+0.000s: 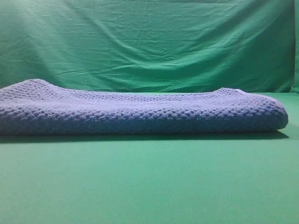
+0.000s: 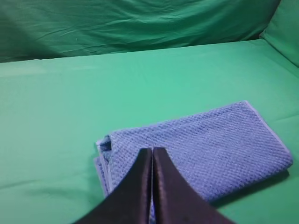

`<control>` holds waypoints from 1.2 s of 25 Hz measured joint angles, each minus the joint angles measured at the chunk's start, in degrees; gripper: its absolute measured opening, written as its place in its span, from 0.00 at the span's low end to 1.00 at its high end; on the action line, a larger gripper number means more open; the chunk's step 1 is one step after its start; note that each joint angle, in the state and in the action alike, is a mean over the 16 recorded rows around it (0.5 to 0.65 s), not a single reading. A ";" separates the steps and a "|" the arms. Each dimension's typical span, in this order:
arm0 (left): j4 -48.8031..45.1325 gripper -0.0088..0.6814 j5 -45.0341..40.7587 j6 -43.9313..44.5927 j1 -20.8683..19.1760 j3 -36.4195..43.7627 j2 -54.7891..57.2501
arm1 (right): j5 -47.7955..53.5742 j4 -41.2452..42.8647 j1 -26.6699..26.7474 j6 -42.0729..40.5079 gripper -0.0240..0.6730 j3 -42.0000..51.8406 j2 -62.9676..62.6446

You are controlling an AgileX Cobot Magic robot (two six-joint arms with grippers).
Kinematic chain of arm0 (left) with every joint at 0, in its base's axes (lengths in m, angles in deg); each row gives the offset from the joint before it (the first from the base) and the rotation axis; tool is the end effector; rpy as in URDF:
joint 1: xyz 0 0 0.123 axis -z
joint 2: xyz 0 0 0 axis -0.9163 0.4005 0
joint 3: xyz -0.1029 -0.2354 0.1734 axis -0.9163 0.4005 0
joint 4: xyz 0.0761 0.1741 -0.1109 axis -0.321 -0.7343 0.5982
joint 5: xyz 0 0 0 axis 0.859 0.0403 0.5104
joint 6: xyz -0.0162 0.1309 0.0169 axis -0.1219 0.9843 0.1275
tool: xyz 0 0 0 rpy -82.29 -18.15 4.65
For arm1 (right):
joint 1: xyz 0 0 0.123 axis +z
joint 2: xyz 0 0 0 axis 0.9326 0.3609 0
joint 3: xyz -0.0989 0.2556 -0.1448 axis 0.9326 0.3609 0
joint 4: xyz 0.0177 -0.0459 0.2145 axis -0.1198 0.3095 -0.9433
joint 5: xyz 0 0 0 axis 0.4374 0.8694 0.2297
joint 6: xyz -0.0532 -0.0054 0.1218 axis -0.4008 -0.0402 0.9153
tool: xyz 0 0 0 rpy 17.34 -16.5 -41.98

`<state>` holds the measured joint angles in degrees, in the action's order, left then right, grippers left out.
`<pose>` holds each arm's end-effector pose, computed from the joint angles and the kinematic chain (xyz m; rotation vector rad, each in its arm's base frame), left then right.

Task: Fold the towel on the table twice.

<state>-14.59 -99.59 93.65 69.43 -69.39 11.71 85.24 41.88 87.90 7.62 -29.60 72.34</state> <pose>0.0928 -0.0460 0.3963 0.2342 1.9587 -0.3593 0.0771 0.0303 0.4118 -0.3718 1.9476 0.2241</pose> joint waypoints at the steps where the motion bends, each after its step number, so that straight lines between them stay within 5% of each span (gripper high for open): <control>1: -0.68 0.01 -0.41 -0.73 0.00 1.47 -2.57 | 0.60 -0.06 0.00 0.06 0.03 1.02 -2.02; 15: -2.47 0.01 -2.73 -2.30 0.00 18.84 -33.59 | -1.06 -1.21 0.00 -0.29 0.03 18.01 -27.38; 30: -8.93 0.01 10.32 -2.30 0.00 29.09 -39.45 | -17.05 -1.86 0.00 -1.03 0.03 37.20 -36.77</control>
<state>-23.52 -89.27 91.35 69.43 -40.30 -27.74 68.19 40.02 87.90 6.59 7.60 35.57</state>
